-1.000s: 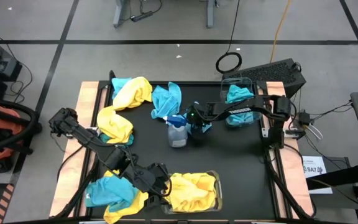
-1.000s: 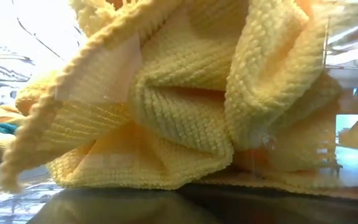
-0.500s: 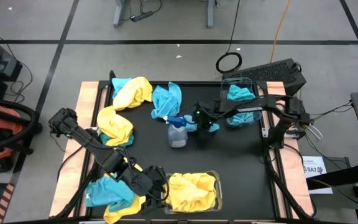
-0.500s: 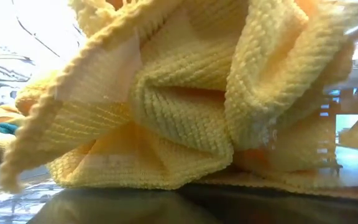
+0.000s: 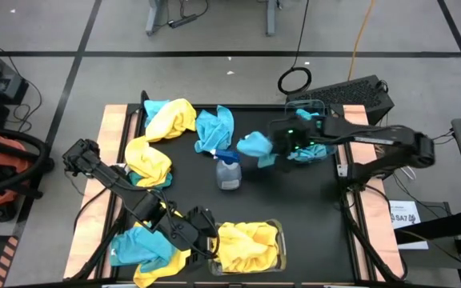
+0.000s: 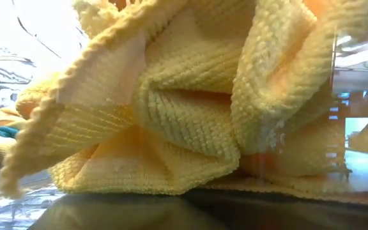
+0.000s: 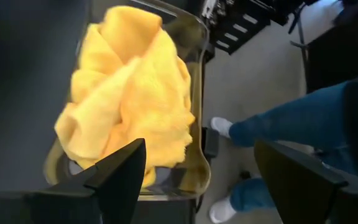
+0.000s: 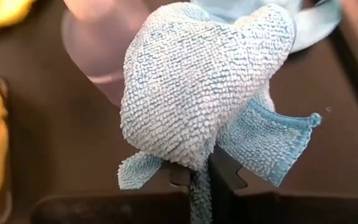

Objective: Sort microfiber towel by color & place in baskets
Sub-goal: Put the blue towel into the top transparent bin

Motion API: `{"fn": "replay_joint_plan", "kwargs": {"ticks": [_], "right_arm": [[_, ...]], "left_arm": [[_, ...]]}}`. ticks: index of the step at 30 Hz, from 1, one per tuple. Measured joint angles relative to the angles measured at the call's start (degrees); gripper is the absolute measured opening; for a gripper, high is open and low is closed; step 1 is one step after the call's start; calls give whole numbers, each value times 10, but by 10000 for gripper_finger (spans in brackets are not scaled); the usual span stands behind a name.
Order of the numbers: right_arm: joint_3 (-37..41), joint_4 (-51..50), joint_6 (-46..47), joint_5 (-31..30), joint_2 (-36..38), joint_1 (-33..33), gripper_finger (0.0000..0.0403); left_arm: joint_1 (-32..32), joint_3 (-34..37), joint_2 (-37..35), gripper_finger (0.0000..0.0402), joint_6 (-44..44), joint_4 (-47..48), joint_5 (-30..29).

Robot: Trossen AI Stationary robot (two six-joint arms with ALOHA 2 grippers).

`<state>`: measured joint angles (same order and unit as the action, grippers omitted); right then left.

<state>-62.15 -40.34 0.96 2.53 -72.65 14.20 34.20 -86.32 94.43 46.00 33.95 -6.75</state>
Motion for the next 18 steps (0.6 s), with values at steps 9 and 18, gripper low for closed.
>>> {"fn": "replay_joint_plan", "kwargs": {"ticks": [9, 18], "right_arm": [[-1, -70, 25, -118, 132, 1, 6], [-2, -140, 29, -221, 175, 59, 6]], "left_arm": [[0, 0, 0, 305, -28, 0, -43], [-18, 0, 0, 305, -45, 0, -60]]}}
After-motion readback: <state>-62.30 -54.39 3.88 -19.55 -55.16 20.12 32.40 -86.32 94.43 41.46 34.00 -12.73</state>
